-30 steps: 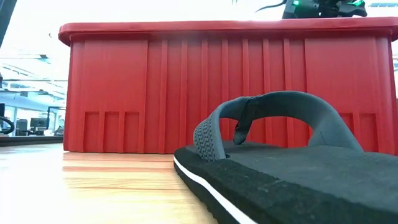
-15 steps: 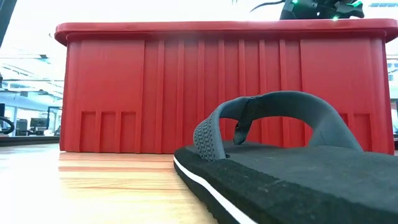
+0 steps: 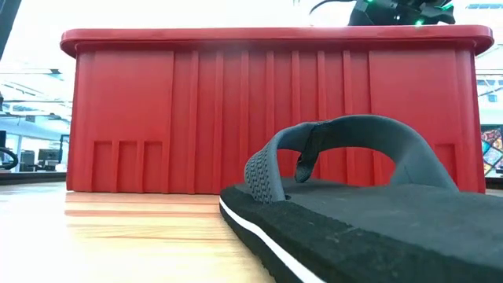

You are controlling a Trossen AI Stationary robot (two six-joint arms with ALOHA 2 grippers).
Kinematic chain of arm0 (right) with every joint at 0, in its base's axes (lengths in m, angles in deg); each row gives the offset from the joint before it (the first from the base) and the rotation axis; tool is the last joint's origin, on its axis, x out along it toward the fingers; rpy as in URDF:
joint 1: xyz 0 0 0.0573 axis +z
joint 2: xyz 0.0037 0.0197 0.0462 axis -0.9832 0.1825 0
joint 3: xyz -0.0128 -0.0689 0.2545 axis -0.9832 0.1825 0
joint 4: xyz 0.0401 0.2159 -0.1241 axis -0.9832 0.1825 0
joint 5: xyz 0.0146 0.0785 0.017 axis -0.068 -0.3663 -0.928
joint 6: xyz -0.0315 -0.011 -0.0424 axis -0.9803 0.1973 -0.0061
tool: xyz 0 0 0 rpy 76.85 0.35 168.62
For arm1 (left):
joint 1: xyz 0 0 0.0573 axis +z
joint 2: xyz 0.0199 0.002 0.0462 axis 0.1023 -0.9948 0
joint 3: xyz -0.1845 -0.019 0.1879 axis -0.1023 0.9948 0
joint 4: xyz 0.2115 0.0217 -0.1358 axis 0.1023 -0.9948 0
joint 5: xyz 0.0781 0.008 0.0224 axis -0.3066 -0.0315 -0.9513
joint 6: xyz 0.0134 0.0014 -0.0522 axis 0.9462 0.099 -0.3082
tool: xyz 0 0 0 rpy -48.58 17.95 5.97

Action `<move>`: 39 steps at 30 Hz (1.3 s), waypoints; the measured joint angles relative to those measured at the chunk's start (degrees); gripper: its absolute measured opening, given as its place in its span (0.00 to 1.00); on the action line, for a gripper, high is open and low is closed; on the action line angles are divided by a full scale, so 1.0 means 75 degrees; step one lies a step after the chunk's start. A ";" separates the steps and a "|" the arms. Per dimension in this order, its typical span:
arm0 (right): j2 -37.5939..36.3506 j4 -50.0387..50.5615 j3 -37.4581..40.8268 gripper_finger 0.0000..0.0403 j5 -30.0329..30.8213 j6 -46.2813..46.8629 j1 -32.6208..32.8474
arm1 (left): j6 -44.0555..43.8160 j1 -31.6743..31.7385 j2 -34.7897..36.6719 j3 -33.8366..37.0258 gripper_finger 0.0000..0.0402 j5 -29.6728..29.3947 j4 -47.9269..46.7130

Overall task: Pick and place slides into bin
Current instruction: Put the right slipper into the bin, then put the slipper into the bin

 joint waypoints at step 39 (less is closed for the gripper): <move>-0.0979 -0.1396 0.0017 0.29 -0.0448 -0.0997 -0.0005 | -0.0012 -0.0071 0.0067 0.0003 0.34 -0.0006 -0.0010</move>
